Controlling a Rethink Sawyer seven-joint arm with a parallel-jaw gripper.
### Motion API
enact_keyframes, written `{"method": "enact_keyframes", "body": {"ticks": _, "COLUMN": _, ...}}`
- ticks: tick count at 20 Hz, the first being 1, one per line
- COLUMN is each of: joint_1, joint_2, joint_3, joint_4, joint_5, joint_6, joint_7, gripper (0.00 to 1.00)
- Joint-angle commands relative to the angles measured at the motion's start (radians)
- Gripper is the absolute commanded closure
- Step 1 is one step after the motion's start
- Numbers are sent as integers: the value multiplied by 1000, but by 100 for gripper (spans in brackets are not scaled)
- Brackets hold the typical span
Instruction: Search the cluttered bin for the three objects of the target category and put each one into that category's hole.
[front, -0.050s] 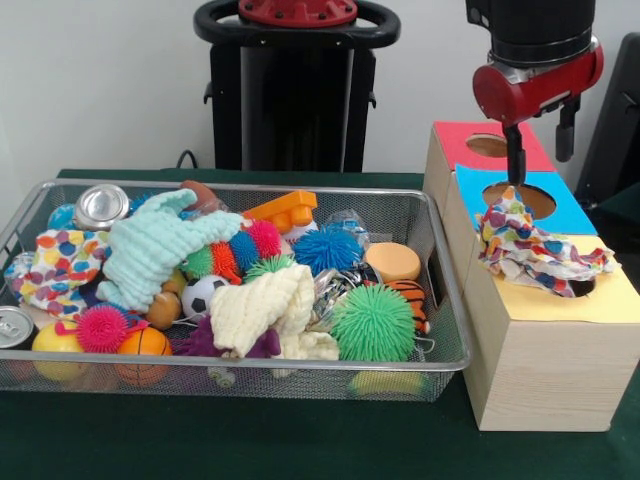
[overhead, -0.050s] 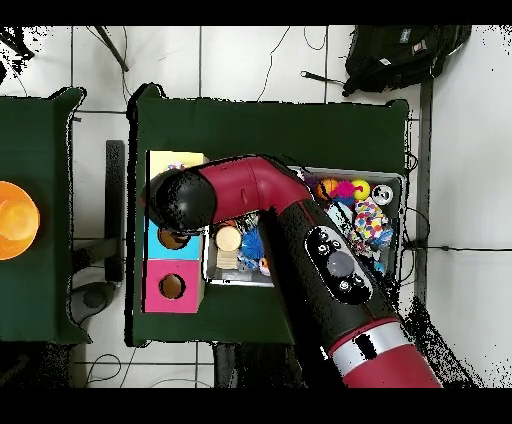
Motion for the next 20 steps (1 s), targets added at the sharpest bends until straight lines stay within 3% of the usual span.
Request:
{"method": "enact_keyframes", "body": {"ticks": 1, "joint_1": -10, "joint_2": 33, "joint_3": -43, "joint_4": -24, "joint_5": 27, "joint_6": 118, "joint_7": 42, "gripper": 0}}
{"method": "enact_keyframes", "body": {"ticks": 12, "joint_1": -22, "joint_2": 20, "joint_3": -57, "joint_4": -70, "joint_5": 21, "joint_6": 154, "joint_7": 23, "gripper": 0}}
{"method": "enact_keyframes", "body": {"ticks": 20, "joint_1": -20, "joint_2": 48, "joint_3": -73, "joint_4": -73, "joint_5": -13, "joint_6": 111, "joint_7": 17, "gripper": 0}}
